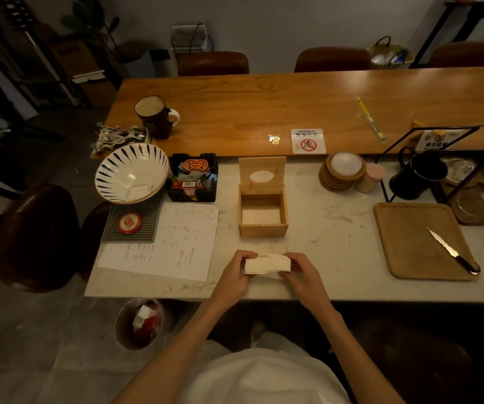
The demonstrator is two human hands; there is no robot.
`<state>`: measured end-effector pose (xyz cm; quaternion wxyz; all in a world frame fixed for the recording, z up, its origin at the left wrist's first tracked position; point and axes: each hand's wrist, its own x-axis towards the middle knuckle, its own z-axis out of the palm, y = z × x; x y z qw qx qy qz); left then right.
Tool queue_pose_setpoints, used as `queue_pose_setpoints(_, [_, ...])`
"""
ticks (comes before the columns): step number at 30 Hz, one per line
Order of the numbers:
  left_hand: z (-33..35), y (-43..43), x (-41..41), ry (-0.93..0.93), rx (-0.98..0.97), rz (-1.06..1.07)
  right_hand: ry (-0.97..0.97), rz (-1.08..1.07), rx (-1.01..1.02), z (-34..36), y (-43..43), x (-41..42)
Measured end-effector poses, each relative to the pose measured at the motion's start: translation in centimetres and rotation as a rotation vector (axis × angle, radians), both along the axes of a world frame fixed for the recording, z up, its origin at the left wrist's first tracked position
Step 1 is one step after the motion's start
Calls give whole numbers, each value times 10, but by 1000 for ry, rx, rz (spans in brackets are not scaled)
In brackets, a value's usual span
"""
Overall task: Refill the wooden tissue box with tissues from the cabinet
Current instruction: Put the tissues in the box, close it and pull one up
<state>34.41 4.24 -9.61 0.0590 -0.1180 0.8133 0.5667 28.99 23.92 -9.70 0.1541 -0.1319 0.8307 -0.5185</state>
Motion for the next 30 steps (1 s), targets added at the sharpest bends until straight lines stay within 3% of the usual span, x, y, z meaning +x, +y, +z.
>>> queue_pose_setpoints(6, [2,-9,-3,-3,-26,-16,6,-9,17,7,13,-8])
queue_pose_setpoints(12, [5,-13,-5,-2,-76,-96,-168,122,113,8,12,-16])
queue_pose_setpoints(15, [7,-13,-5,-10,-86,-96,-102,195,160,13,5,-21])
queue_pose_setpoints(18, [13,-13,-5,-31,-66,-103,-82,137,166,13,1,-23])
queue_pose_setpoints(22, [20,-15,-11,-84,-22,-162,-88,129,87,22,1,-21])
queue_pose_setpoints(26, [32,-21,-16,-238,288,-122,-273,80,-27,42,5,-21])
queue_pose_setpoints(30, [41,-17,-17,-506,791,28,-784,-16,-225,57,5,-23])
